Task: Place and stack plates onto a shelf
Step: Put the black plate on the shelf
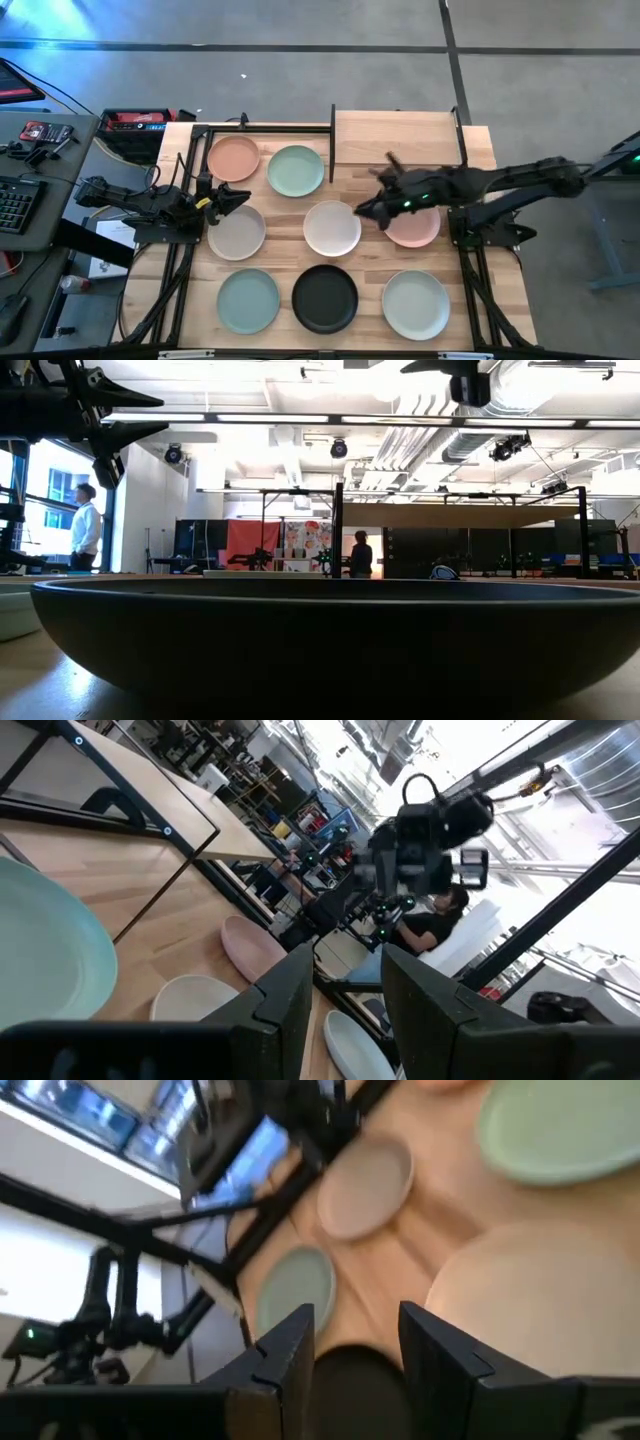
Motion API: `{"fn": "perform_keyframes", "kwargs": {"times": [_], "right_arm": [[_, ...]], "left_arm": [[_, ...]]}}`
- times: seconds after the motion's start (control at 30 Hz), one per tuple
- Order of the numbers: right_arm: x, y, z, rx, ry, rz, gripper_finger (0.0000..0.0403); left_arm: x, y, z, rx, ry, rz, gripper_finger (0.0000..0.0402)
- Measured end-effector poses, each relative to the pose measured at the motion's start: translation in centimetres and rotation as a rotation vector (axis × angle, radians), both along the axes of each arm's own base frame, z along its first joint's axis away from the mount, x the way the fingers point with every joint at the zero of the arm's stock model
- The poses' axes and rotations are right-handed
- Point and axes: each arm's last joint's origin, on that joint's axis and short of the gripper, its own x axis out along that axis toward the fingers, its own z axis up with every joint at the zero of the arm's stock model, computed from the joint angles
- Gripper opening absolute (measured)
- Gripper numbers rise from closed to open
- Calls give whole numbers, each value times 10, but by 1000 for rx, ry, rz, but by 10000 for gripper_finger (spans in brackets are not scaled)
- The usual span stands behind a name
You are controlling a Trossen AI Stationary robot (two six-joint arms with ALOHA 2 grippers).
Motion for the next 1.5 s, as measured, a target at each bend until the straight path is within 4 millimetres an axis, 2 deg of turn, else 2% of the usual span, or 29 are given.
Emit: {"fn": "perform_keyframes", "kwargs": {"times": [0.23, 0.47, 0.7, 1.0, 1.33, 1.5], "right_arm": [[34, 28, -27, 81, 133, 29, 129], [51, 55, -60, 112, 258, 38, 129], [59, 79, -94, 111, 382, 57, 129], [65, 97, -132, 101, 508, 49, 129], [68, 108, -157, 77, 576, 46, 129], [68, 110, -164, 70, 593, 45, 129]], "left_arm": [[0, 0, 0, 0, 0, -1, 110], [0, 0, -1, 2, 6, -1, 110], [1, -1, -7, 21, 73, -33, 110], [1, -1, -13, 33, 131, -37, 110], [1, -1, -13, 33, 132, -40, 110], [1, -1, -13, 33, 131, -40, 110]]}}
